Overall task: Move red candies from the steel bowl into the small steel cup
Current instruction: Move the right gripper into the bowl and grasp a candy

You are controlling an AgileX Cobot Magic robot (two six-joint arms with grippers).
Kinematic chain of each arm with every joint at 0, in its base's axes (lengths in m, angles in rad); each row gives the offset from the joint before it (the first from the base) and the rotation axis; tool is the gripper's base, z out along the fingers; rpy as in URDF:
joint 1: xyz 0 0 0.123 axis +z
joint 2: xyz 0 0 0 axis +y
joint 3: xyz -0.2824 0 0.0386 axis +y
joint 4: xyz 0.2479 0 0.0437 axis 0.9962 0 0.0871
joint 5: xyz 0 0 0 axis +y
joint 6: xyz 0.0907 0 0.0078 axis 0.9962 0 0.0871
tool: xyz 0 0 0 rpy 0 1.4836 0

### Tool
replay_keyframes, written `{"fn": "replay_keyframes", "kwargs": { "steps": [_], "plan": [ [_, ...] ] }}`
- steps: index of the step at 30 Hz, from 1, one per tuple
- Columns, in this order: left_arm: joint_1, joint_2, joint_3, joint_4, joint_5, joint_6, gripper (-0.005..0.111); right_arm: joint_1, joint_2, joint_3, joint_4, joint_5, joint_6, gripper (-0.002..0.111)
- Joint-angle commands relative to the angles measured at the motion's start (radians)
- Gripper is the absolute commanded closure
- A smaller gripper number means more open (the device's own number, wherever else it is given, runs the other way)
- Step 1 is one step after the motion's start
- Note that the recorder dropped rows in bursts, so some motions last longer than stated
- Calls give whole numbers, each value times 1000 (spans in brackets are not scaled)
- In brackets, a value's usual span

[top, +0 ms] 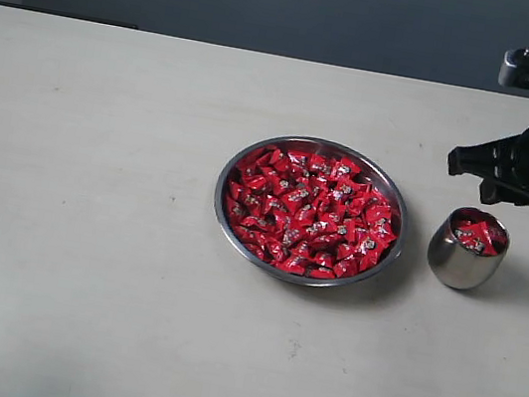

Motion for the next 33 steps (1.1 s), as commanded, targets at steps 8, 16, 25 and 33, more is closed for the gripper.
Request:
{"fn": "replay_keyframes", "kwargs": {
  "steps": [8,16,25,33],
  "plan": [
    [-5,-5,2,2,-10,-2,106,-6,-22,-40,-25,-16,-3,73],
    [-5,-5,2,2,-10,-2,106,-4,-22,-40,148,-87,-120,73],
    [-5,-5,2,2,-10,-2,106,-4,-9,-45,553,-144,-439,73],
    [-5,-5,2,2,-10,-2,106,-4,131,-133,615,-70,-503,73]
  ]
}}
